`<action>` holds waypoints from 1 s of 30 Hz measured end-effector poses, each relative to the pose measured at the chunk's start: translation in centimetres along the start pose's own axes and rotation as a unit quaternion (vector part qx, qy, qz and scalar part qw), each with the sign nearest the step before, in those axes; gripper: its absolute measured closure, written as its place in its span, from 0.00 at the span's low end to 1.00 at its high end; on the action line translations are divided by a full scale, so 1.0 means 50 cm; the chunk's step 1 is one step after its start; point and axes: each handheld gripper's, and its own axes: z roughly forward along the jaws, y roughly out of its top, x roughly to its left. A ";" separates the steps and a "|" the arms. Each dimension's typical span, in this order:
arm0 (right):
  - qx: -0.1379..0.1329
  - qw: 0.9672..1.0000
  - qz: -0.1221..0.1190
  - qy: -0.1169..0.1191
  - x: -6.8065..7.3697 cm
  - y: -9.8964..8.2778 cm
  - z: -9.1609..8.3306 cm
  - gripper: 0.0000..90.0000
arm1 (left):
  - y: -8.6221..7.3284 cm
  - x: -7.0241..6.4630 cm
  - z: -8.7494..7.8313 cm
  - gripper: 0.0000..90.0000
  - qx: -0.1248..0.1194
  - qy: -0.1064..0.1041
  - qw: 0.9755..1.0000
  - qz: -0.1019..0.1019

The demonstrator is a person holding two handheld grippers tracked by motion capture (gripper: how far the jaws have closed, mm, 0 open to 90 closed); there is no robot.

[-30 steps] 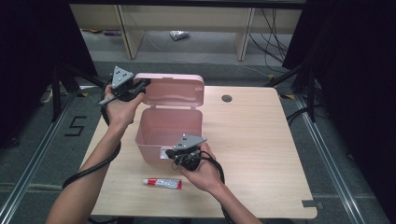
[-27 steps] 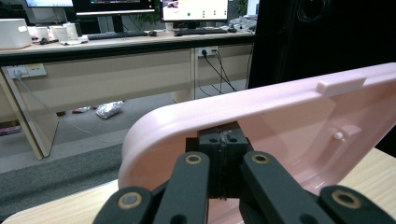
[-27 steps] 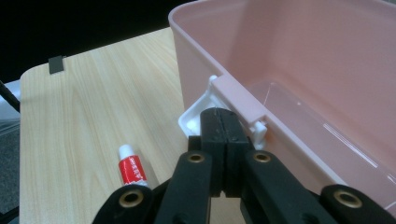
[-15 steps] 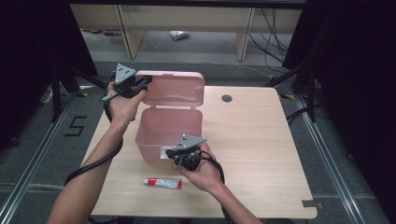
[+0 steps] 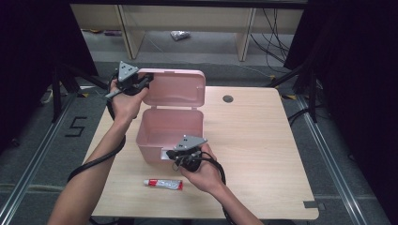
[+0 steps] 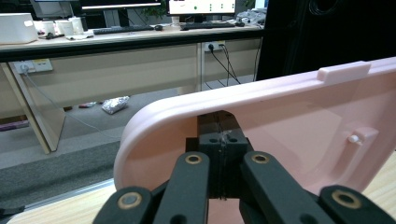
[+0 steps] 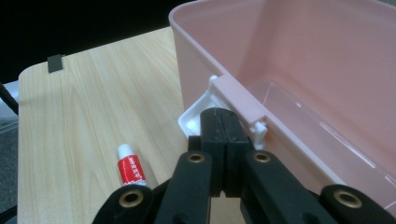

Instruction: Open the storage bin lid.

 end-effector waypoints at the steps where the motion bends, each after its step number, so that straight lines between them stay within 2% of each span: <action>1: 0.000 1.000 0.000 0.000 0.000 0.000 0.000 1.00 | 0.000 0.000 0.001 1.00 0.000 0.001 1.000 0.000; 5: -0.001 1.000 -0.003 0.001 0.000 0.000 0.000 1.00 | 0.001 0.002 0.007 1.00 0.002 0.002 1.000 -0.001; 9: 0.000 1.000 0.005 0.001 0.002 0.000 0.000 1.00 | 0.002 0.003 0.013 1.00 0.004 0.003 1.000 -0.004; 10: -0.001 1.000 -0.001 0.002 0.000 0.000 0.000 1.00 | 0.002 0.004 0.014 1.00 0.005 0.005 1.000 -0.001; 20: 0.000 1.000 -0.002 0.001 0.000 0.000 0.000 1.00 | 0.000 0.008 0.031 1.00 0.013 0.012 1.000 -0.004; 21: 0.000 1.000 0.009 0.000 0.003 -0.001 -0.001 1.00 | -0.001 0.009 0.033 1.00 0.015 0.013 1.000 -0.003; 26: 0.003 1.000 0.009 -0.001 0.004 -0.001 -0.002 1.00 | -0.007 0.015 0.042 1.00 0.020 0.014 1.000 -0.007; 28: -0.006 1.000 0.010 -0.003 0.004 -0.002 0.001 1.00 | -0.010 0.018 0.046 1.00 0.024 0.015 1.000 -0.007; 30: 0.003 1.000 0.009 -0.001 0.004 -0.001 -0.002 1.00 | -0.012 0.020 0.049 1.00 0.026 0.016 0.999 -0.007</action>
